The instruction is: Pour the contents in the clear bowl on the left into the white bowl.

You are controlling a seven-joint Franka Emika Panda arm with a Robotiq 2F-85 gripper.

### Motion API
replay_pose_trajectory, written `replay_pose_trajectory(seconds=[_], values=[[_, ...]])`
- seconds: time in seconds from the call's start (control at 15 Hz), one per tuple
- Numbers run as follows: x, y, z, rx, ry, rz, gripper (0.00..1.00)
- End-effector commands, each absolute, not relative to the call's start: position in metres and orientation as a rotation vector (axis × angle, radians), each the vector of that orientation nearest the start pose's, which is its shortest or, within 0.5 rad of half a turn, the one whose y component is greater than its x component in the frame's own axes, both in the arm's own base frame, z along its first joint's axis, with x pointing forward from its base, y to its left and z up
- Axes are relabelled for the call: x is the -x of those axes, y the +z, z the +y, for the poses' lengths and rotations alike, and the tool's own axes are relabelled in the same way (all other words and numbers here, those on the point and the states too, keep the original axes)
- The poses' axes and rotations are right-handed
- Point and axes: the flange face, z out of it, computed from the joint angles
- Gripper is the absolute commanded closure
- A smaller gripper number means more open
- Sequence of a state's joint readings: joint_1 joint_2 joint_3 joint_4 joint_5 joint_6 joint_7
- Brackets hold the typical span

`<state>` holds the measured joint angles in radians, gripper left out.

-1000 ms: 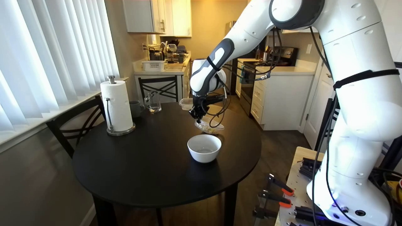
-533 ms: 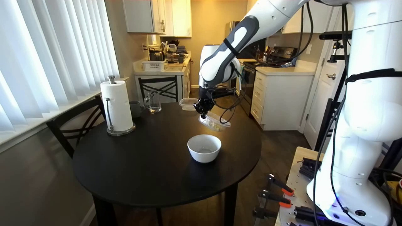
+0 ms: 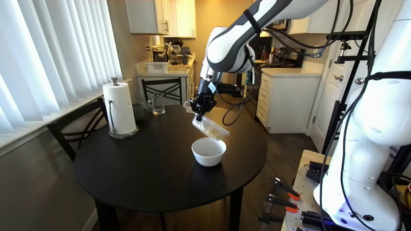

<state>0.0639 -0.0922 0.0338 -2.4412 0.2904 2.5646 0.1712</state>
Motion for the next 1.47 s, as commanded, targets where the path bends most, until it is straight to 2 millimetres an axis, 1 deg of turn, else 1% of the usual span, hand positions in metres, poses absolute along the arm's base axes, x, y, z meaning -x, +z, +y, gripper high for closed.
replay_pose_trajectory(seconds=[0.0, 0.13, 0.27, 0.33, 0.6, 0.73, 0.8, 0.93, 1.07, 1.4], values=[[-0.476, 0.377, 0.063, 2.749, -0.253, 0.365, 0.94], [-0.481, 0.382, 0.061, 2.666, -0.273, 0.331, 0.94], [-0.487, 0.387, 0.052, 2.564, -0.274, 0.274, 0.94], [-0.491, 0.388, 0.041, 2.508, -0.268, 0.258, 0.94], [-0.500, 0.369, -0.006, 2.310, -0.218, 0.225, 0.94], [-0.502, 0.354, -0.024, 2.225, -0.170, 0.215, 0.94], [-0.502, 0.346, -0.030, 2.190, -0.138, 0.209, 0.94], [-0.503, 0.328, -0.033, 2.114, -0.051, 0.187, 0.94], [-0.504, 0.316, -0.031, 2.072, 0.016, 0.179, 0.94], [-0.507, 0.301, -0.026, 2.004, 0.104, 0.165, 0.94]])
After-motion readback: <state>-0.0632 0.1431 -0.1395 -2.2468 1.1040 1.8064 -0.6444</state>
